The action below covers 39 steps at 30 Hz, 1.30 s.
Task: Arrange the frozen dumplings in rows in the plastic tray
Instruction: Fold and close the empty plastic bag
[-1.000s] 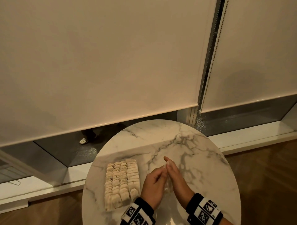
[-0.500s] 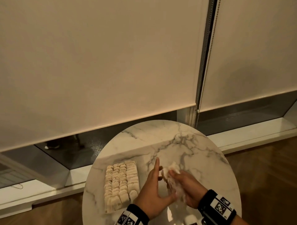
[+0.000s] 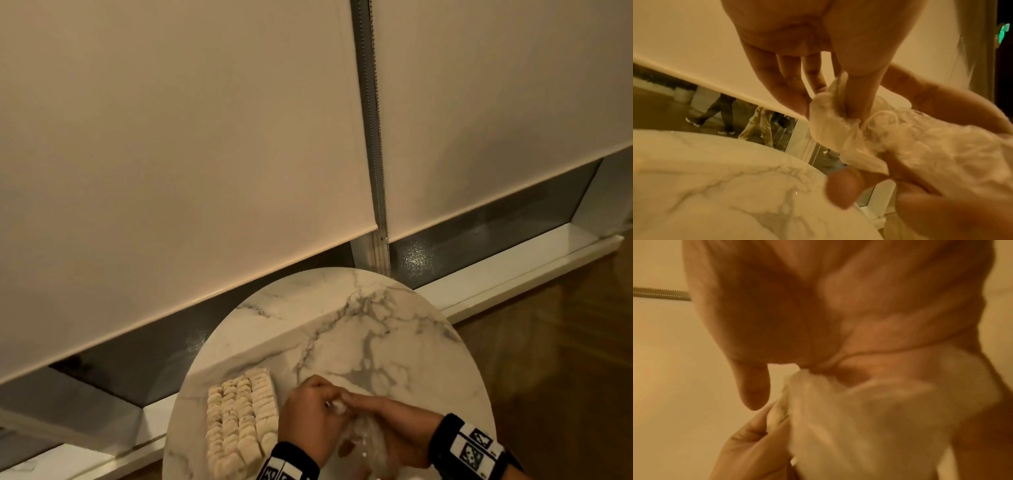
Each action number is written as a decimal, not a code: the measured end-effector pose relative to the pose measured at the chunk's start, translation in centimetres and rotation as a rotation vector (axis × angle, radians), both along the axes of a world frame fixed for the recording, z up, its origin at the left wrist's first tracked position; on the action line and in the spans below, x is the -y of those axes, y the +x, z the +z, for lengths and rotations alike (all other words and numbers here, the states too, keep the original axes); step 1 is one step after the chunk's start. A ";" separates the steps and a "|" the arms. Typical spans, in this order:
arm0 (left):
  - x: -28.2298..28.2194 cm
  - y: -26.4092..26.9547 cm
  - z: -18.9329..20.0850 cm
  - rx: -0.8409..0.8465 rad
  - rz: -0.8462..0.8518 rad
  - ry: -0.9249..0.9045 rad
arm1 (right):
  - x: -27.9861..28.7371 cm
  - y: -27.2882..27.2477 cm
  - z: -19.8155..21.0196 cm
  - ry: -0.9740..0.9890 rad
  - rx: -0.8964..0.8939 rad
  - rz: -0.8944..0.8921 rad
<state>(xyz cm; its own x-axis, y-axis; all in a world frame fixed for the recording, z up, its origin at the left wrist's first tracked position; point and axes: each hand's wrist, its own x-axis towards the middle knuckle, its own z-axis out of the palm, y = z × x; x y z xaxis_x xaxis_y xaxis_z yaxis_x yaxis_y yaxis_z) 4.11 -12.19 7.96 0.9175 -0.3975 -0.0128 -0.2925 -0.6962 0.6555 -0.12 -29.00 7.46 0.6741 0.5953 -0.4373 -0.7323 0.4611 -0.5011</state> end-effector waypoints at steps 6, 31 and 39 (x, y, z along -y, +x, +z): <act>3.3 -1.1 0.3 -0.163 0.136 -0.174 | 3.9 -1.6 -0.5 -0.276 0.219 0.020; 21.5 -3.3 -7.7 -0.185 -0.662 0.336 | 16.1 -5.7 -9.6 -0.785 0.188 -0.890; 23.2 3.9 -12.9 -0.246 -0.390 0.810 | 22.3 -9.6 -22.2 -0.898 -0.290 -0.734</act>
<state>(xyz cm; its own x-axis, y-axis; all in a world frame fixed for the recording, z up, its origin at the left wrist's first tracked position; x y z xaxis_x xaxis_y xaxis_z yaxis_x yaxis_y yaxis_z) 8.00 -35.38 -4.95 0.6552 -0.4622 -0.5975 -0.5195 -0.8499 0.0878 -9.73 -51.34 -14.71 0.5329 -0.4868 -0.6921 -0.5791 0.3865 -0.7178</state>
